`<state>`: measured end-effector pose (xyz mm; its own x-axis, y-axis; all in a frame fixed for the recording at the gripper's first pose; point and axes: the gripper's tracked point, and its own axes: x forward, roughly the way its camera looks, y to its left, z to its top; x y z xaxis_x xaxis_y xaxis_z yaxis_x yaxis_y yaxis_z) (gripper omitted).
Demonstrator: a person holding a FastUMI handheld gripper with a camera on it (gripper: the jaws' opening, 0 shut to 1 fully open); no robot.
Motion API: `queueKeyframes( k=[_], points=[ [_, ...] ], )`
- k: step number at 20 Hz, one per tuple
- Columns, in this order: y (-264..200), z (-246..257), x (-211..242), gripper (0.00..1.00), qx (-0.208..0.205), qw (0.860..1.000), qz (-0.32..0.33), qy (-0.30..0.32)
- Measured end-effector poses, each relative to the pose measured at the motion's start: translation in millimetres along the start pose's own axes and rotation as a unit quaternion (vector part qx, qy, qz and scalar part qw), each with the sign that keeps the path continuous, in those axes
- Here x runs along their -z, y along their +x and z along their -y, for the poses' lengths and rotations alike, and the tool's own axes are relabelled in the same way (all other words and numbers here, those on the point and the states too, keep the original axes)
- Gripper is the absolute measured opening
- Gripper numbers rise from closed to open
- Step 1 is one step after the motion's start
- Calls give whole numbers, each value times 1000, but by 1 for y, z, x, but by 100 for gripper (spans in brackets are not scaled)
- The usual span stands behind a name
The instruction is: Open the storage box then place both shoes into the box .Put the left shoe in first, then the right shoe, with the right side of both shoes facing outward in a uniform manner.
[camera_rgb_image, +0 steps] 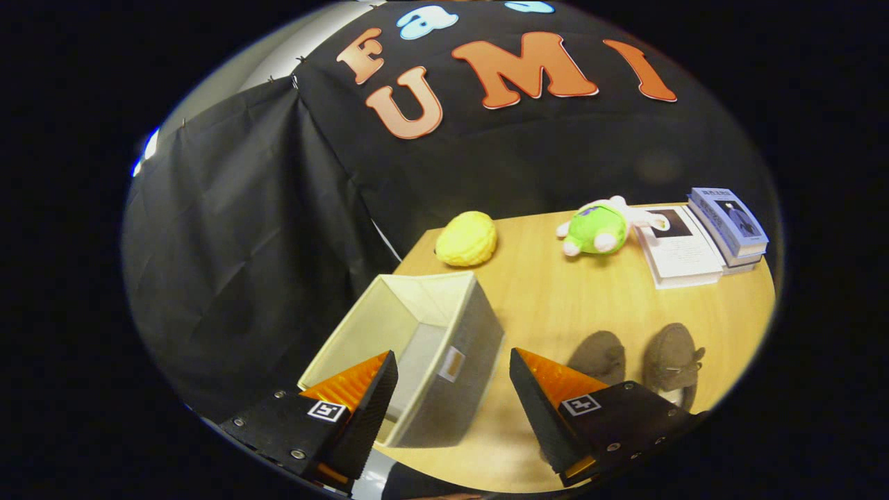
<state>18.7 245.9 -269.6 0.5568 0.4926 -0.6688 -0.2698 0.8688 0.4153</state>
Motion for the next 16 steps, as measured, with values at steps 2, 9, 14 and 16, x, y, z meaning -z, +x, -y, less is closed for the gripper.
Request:
queueKeyframes(
  k=[2, 9, 14, 16],
  points=[
    [-5, 30, 24, 97, 21, 1000, -16, -1],
    [-4, 94, 62, 95, 74, 995, -61, 12],
    [6, 129, 88, 87, 101, 990, -89, 35],
    [14, 145, 94, 83, 119, 988, -96, 39]
  ],
)
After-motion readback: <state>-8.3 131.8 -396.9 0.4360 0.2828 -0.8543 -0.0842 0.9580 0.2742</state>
